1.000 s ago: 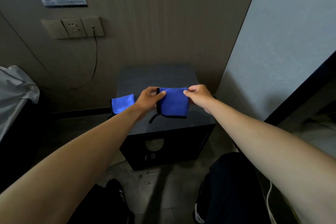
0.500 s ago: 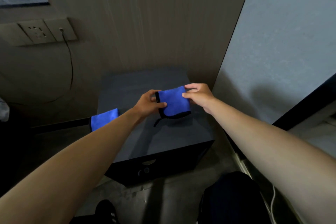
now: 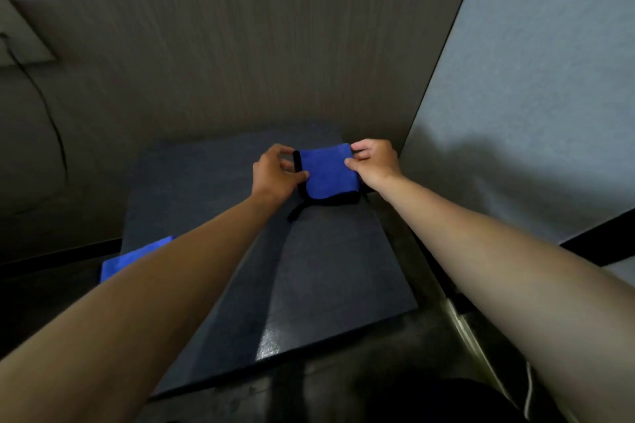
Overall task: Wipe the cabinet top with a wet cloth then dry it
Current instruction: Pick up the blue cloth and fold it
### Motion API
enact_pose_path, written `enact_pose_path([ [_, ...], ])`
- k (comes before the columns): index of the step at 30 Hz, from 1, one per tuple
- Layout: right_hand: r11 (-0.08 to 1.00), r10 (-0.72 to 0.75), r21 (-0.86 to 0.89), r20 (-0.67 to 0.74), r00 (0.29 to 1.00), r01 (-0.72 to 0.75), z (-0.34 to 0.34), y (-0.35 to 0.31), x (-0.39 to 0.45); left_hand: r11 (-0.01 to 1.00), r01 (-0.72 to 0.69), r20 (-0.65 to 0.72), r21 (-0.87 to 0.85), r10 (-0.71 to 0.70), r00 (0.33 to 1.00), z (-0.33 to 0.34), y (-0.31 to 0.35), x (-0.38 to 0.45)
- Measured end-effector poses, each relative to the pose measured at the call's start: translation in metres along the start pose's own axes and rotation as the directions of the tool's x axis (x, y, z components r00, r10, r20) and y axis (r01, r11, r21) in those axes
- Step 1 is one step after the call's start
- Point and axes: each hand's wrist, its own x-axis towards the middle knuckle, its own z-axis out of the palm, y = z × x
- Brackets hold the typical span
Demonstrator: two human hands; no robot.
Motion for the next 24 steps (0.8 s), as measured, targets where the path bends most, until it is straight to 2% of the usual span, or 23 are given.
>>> enact_pose_path([
  [6, 0.993, 0.039, -0.114, -0.007, 0.999, -0.040, 0.020, 0.019, 0.033, 0.995, 0.028, 0.030, 0.091, -0.031, 0.999, 0.015, -0.017, 0.031],
  [13, 0.992, 0.009, -0.129, -0.044, 0.999, -0.015, 0.026, 0.019, 0.049, 0.990, 0.014, -0.024, 0.139, -0.011, 1.000, 0.019, -0.016, 0.041],
  [24, 0.987, 0.052, -0.149, -0.009, 0.999, -0.053, 0.025, 0.020, 0.040, 0.985, 0.058, -0.010, 0.163, -0.057, 0.998, 0.017, -0.015, 0.032],
])
